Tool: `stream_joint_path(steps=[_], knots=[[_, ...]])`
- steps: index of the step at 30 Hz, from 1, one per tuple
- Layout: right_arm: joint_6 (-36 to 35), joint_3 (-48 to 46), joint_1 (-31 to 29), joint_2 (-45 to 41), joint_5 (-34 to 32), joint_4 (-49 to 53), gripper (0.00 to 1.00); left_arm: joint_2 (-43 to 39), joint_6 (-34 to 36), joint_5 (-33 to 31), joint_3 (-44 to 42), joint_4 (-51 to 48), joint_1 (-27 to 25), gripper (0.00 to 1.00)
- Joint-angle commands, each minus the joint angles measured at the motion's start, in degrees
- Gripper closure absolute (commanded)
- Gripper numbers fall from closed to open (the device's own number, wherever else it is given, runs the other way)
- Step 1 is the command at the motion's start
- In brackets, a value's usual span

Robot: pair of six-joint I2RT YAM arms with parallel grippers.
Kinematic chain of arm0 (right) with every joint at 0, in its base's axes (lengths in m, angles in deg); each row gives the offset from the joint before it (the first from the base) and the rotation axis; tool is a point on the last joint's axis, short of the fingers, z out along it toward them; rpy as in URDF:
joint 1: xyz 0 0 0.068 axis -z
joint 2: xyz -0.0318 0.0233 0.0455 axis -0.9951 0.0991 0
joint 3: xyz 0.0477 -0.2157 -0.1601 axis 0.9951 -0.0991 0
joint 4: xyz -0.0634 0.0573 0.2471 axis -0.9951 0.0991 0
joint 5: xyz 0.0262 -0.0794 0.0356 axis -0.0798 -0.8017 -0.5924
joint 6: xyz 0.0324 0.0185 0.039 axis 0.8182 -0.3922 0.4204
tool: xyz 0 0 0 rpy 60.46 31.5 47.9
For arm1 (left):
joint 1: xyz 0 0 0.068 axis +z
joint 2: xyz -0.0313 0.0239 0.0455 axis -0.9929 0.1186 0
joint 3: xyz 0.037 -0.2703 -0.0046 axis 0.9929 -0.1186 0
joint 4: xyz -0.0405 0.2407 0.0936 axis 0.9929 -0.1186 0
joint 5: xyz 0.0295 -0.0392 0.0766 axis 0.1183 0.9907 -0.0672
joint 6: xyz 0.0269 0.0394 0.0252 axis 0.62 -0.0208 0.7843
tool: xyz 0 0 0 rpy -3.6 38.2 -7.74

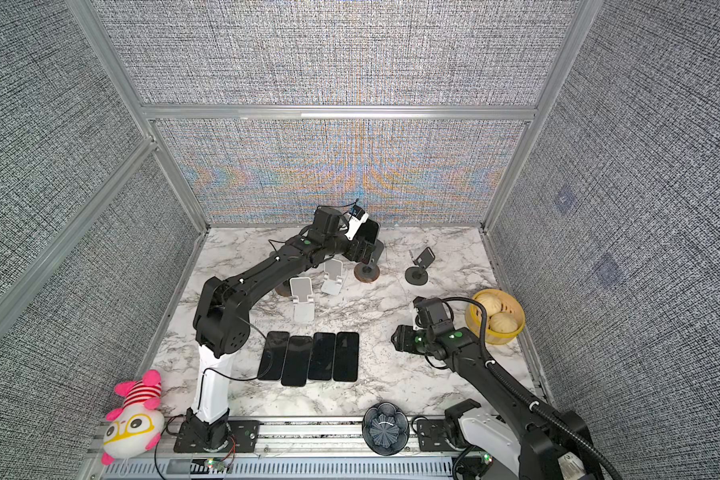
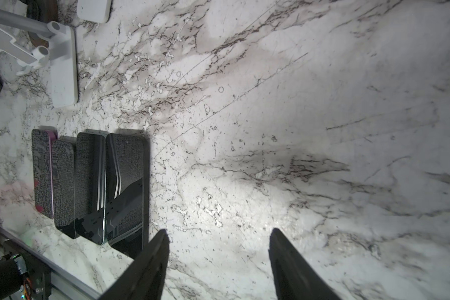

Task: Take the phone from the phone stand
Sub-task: 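Close the left gripper on the teal-edged phone and lift it off the stand, then carry the teal-edged phone toward the flat phones while the right gripper draws back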

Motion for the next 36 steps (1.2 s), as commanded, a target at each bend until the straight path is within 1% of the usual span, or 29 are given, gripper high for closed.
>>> stream_joint_path(steps=[1, 4, 7, 9, 11, 13, 17, 19, 22, 24, 26, 28, 30, 34, 36], knots=[[-0.59, 0.74, 0.4, 0.63, 0.4, -0.59, 0.37, -4.09, -7.68, -2.59, -4.85, 6.63, -1.56, 0.37], [-0.89, 1.37, 0.55, 1.36, 0.79, -0.98, 0.37, -7.81, -12.76, -5.85, -8.76, 5.78, -3.16, 0.39], [-1.18, 1.8, 0.66, 1.86, 0.65, -0.85, 0.37, -10.23, -18.77, -8.74, -10.47, 0.85, -4.47, 0.4], [-1.46, 1.93, 0.92, 1.84, 0.28, -0.37, 0.37, -11.85, -22.87, -10.09, -12.46, -0.67, -5.47, 0.41], [-1.87, 2.13, 1.33, 1.57, -0.18, 0.23, 0.37, -13.88, -27.12, -13.87, -15.11, -1.29, -6.99, 0.46], [-1.99, 2.16, 1.69, 1.12, -0.02, 0.28, 0.37, -15.41, -31.07, -16.07, -16.88, -2.71, -8.85, 0.49], [-2.17, 2.5, 2.31, 0.54, -0.61, 1.13, 0.37, -16.36, -37.67, -18.57, -17.72, -8.25, -12.55, 0.52], [-2.1, 2.69, 2.62, -0.05, -1.19, 1.93, 0.37, -16.36, -42.21, -17.66, -17.82, -12.05, -13.78, 0.55], [-1.91, 3.11, 3.0, -0.86, -1.06, 2.47, 0.37, -15.92, -46.42, -14.6, -18.91, -14.98, -16.01, 0.57], [-1.97, 3.39, 3.1, -1.3, -1.07, 2.98, 0.37, -15.74, -48.12, -14.39, -19.88, -16.42, -17.82, 0.58], [-2.08, 3.62, 3.23, -1.78, -1.25, 3.64, 0.37, -15.78, -51.28, -15.35, -21.76, -17.01, -19.46, 0.61], [-2.08, 3.49, 3.32, -2.69, -1.4, 4.05, 0.37, -16.4, -55.26, -16.33, -25.45, -14.37, -20.95, 0.62], [-1.85, 3.22, 3.32, -3.64, -1.35, 4.31, 0.37, -16.19, -56.45, -16.72, -26.2, -14.26, -22.2, 0.63], [-1.56, 2.18, 3.39, -5.46, -1.16, 5.1, 0.37, -13.51, -54.55, -18.42, -21.61, -21.06, -24.63, 0.63], [-1.4, 1.49, 3.33, -6.38, -1.24, 5.37, 0.37, -12.5, -54.24, -18.34, -20.68, -22.79, -25.1, 0.63]])
